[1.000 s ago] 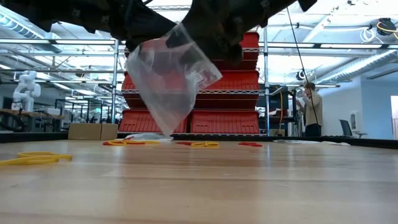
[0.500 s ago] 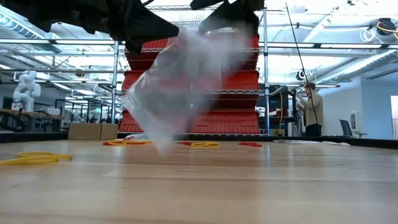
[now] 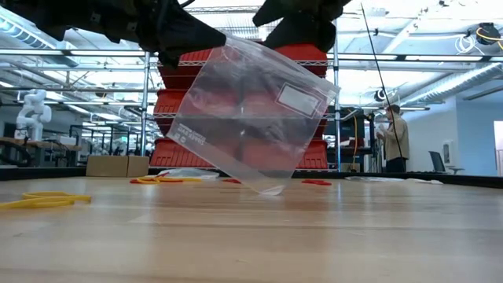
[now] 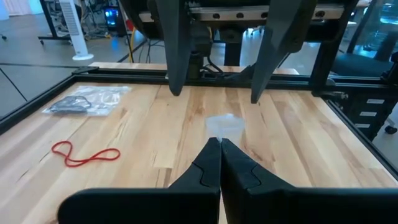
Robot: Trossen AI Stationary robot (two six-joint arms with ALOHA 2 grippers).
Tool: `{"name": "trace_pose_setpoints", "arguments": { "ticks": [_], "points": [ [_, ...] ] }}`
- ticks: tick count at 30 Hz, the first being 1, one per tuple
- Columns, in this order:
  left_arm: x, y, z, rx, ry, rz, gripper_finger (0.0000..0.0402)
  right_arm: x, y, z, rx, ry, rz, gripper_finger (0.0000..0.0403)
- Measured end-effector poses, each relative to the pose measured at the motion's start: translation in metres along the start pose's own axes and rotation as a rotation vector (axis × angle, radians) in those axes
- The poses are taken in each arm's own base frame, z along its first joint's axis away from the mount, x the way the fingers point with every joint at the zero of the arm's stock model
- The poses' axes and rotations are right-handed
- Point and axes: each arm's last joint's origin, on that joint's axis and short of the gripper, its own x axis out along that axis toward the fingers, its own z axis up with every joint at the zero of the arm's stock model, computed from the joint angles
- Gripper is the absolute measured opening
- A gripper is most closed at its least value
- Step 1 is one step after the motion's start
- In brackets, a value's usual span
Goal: Sort rubber bands
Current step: Put the top right red rubber band into the bottom right transparent zip lock bag
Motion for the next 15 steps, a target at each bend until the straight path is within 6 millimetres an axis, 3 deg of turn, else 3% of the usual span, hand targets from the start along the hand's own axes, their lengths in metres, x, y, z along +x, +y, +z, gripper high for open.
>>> {"name": "trace_pose_setpoints", "arguments": {
  "ticks": [8,15],
  "points": [
    [0.0,0.0,0.0,0.0,0.002,0.0,0.0,-0.006,-0.004,-0.004,-0.025,0.057,-0.043,0.0261],
    [0.0,0.0,-0.001,0.003,0.008,0.0,0.0,-0.037,-0.032,-0.002,0.082,0.09,-0.301,0.0261]
  ]
}}
